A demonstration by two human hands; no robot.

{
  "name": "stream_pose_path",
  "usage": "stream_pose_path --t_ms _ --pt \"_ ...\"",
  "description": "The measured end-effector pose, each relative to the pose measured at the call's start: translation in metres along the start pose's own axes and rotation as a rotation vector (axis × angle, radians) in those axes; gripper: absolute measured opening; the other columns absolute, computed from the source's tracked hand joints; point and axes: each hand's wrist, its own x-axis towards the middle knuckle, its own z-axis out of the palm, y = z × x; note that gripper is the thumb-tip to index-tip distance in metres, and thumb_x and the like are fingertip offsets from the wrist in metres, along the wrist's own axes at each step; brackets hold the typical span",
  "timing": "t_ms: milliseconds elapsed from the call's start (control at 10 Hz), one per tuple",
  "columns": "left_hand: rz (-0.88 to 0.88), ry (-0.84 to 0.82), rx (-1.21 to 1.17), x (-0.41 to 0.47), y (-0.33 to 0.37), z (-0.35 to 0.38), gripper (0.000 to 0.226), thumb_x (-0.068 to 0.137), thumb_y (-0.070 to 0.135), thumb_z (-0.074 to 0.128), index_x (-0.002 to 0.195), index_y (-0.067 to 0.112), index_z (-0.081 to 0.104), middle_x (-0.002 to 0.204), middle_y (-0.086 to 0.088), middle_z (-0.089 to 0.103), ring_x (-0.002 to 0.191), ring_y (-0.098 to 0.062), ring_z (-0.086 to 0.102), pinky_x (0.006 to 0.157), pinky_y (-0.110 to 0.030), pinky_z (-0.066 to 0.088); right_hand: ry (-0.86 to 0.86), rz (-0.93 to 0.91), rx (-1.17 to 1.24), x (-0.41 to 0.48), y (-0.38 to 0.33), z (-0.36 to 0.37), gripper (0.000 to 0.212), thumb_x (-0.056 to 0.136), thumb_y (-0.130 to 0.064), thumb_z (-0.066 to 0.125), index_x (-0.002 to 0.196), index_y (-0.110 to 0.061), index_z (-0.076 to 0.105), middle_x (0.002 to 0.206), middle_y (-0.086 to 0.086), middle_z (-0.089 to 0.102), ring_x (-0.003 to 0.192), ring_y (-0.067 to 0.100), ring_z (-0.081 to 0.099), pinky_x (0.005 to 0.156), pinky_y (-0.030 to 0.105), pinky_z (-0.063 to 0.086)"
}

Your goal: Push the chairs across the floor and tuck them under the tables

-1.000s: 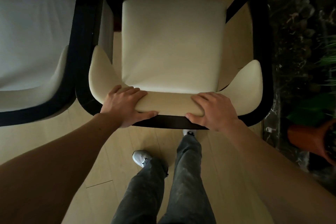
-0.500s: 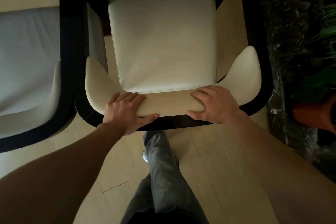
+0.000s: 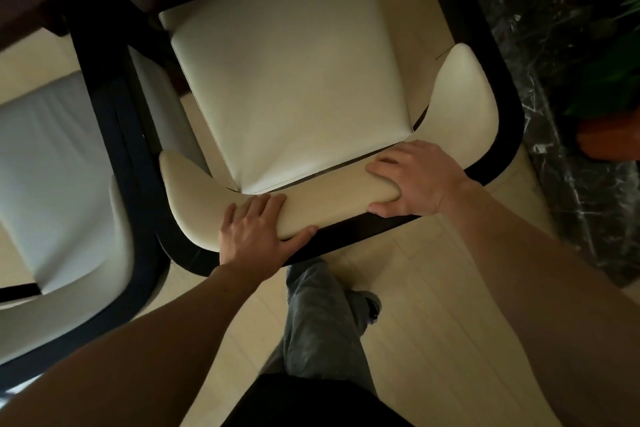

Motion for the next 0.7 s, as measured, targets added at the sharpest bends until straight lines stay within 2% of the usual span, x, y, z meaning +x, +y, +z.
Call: stream_pose_path --t_ms 100,200,300,400,500,600,700 --pt "-0.004 -0.031 -0.001 0.002 -0.001 -0.002 0.091 0.078 0.093 0.018 0.135 0.029 0.048 0.135 0.0 0.058 0.125 -0.027 0.052 0.113 -0.053 0.029 -0.018 0.015 -0.023 0.002 -0.002 -0.001 0.096 0.075 -0.091 0.013 0.127 -0.024 0.059 0.122 0.002 0.064 0.107 0.026 0.058 0.089 0.045 0.048" --pt "0.03 -0.081 0.013 0.002 -0.002 -0.006 0.094 0.077 0.093 0.014 0.137 0.028 0.046 0.138 -0.001 0.056 0.126 -0.027 0.05 0.113 -0.053 0.028 -0.057 0.036 -0.043 -0.001 -0.007 -0.003 0.091 0.077 -0.089 0.017 0.131 -0.026 0.054 0.126 0.002 0.061 0.11 0.026 0.056 0.09 0.045 0.047" --pt "0.057 -0.141 0.017 0.004 -0.003 -0.01 0.097 0.076 0.093 0.011 0.14 0.027 0.041 0.143 -0.002 0.052 0.13 -0.027 0.046 0.114 -0.053 0.026 -0.064 0.073 -0.059 -0.006 -0.011 -0.004 0.089 0.079 -0.085 0.017 0.135 -0.025 0.051 0.129 0.004 0.059 0.114 0.027 0.056 0.096 0.045 0.044" --pt "0.134 -0.251 0.069 0.011 -0.011 -0.022 0.102 0.074 0.093 0.005 0.144 0.026 0.035 0.146 -0.005 0.047 0.132 -0.028 0.044 0.11 -0.051 0.029 -0.154 0.24 -0.013 -0.005 -0.035 -0.01 0.084 0.089 -0.073 0.003 0.141 -0.022 0.044 0.142 0.006 0.05 0.132 0.027 0.043 0.112 0.048 0.027" --pt "0.186 -0.372 0.101 0.017 -0.016 -0.035 0.103 0.073 0.093 0.005 0.147 0.026 0.029 0.148 -0.006 0.045 0.131 -0.03 0.046 0.105 -0.049 0.035 -0.187 0.389 0.03 -0.005 -0.058 -0.012 0.078 0.093 -0.066 0.004 0.143 -0.018 0.04 0.148 0.011 0.042 0.141 0.03 0.03 0.116 0.054 0.016" --pt "0.233 -0.489 0.182 0.026 -0.027 -0.053 0.094 0.079 0.088 0.015 0.152 0.029 0.023 0.147 -0.005 0.045 0.128 -0.03 0.049 0.098 -0.046 0.041 -0.233 0.494 0.04 -0.008 -0.091 -0.023 0.076 0.093 -0.068 0.012 0.143 -0.018 0.04 0.149 0.018 0.038 0.142 0.035 0.025 0.114 0.058 0.017" --pt "0.266 -0.521 0.238 0.023 -0.035 -0.065 0.087 0.083 0.085 0.021 0.152 0.031 0.023 0.144 -0.006 0.047 0.125 -0.03 0.051 0.096 -0.046 0.041 -0.259 0.554 0.086 -0.013 -0.113 -0.036 0.073 0.091 -0.071 0.017 0.137 -0.02 0.045 0.142 0.016 0.043 0.135 0.035 0.033 0.108 0.056 0.028"
